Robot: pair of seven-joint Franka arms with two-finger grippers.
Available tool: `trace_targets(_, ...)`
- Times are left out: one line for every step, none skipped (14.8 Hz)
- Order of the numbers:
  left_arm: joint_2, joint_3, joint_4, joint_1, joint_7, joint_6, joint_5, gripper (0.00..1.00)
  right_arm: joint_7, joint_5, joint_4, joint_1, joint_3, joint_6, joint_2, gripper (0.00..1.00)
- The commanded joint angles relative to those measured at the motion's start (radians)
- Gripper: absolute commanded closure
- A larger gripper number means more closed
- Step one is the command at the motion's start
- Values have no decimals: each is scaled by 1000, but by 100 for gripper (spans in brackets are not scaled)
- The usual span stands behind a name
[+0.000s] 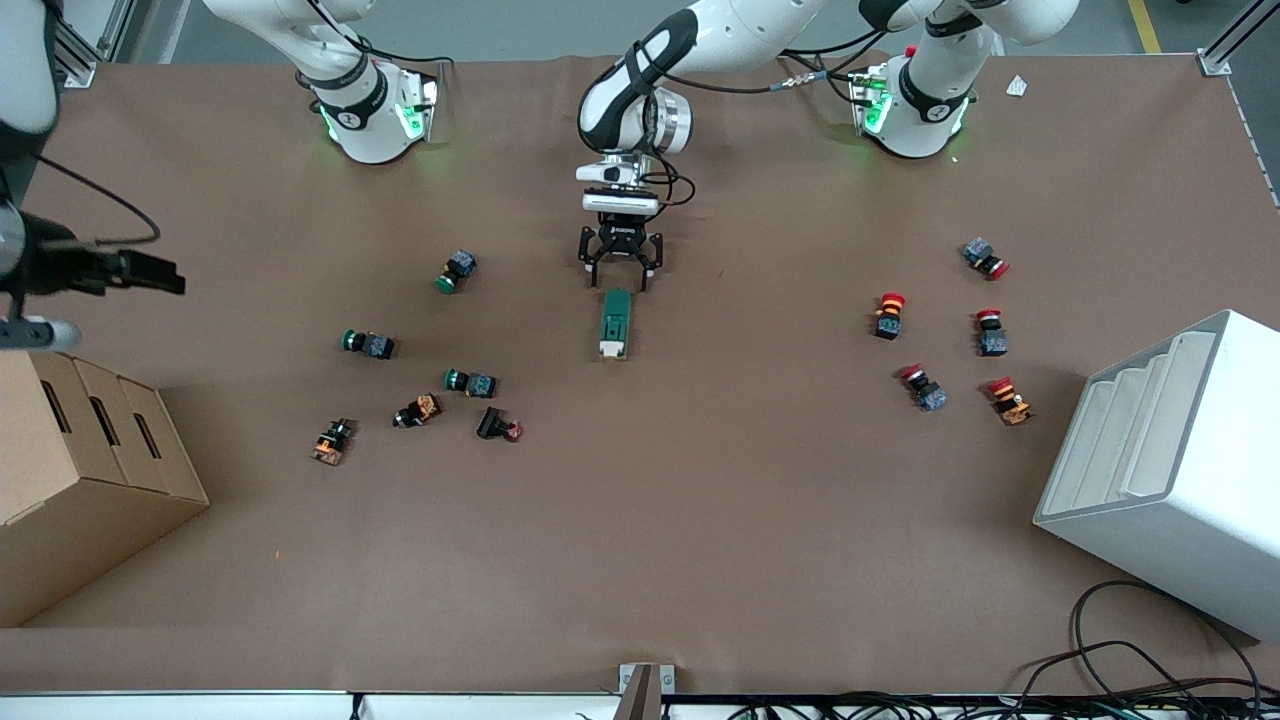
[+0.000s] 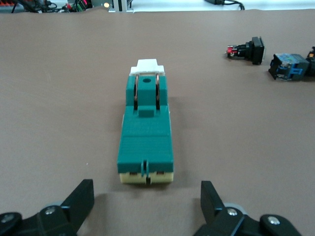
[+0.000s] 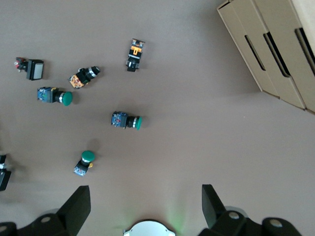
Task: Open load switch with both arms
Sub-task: 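Hold the switch with the left gripper while the right gripper approaches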
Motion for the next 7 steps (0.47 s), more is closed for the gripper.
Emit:
trace_targets(24,6,-9,-16,-29,-43,31,4,61,-3,23,25,8,2,15,0)
trace_targets(29,7,-8,-18,-29,-49,44,4,165,4,21,47,8,2,21,0)
trace_targets(32,7,-8,-18,-28,-54,46,4,282,8,20,77,11,2,26,0)
trace_targets(37,7,-3,-19,-27,-56,47,3,369,9,20,120,11,2,37,0)
trace_targets(40,8,-2,-27,-26,-57,47,3,461,17,20,160,11,5,50,0)
trace_targets(49,11,0,-32,-24,-59,47,2,562,40,20,191,11,15,61,0)
trace_targets(52,11,3,-33,-21,-72,47,2,687,67,20,221,11,40,80,0)
